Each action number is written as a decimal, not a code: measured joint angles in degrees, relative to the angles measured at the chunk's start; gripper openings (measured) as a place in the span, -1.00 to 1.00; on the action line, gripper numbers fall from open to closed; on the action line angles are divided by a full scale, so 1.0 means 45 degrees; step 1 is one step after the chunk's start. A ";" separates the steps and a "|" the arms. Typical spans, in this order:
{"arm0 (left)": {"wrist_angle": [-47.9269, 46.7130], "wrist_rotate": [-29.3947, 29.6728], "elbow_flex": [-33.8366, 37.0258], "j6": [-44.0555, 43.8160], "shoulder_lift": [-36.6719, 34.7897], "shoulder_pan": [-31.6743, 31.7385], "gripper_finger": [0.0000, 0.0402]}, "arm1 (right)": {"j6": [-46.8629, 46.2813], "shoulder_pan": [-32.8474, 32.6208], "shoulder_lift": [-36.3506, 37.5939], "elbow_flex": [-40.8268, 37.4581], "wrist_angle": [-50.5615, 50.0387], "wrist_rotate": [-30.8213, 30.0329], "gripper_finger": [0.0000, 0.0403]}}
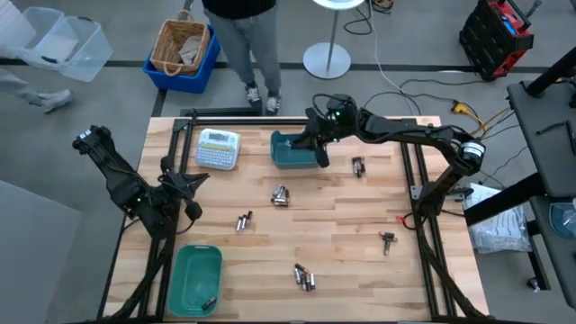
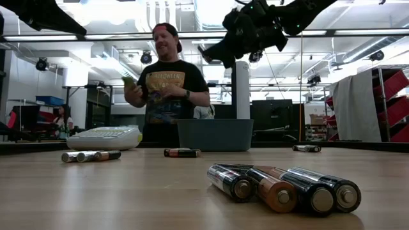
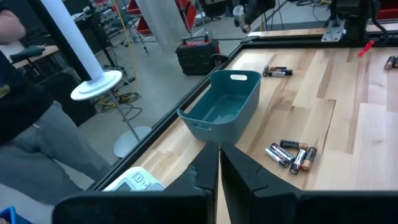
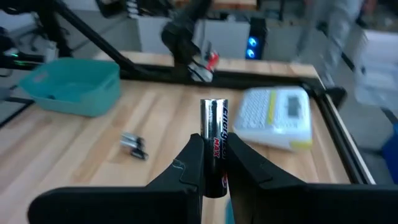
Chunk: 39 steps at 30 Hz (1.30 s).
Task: Sort batteries
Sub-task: Put the silver battery into the blue bin
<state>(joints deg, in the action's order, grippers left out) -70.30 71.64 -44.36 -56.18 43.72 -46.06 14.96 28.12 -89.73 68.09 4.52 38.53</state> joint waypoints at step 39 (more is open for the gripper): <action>0.0062 0.0982 0.0006 0.1335 -0.1748 0.0010 -1.00 | -0.2663 0.1093 -0.2069 0.0856 -0.2941 -0.5590 -0.83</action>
<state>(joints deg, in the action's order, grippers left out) -70.02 76.06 -44.34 -50.17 35.86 -46.02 2.98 33.04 -99.04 71.94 -8.72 13.37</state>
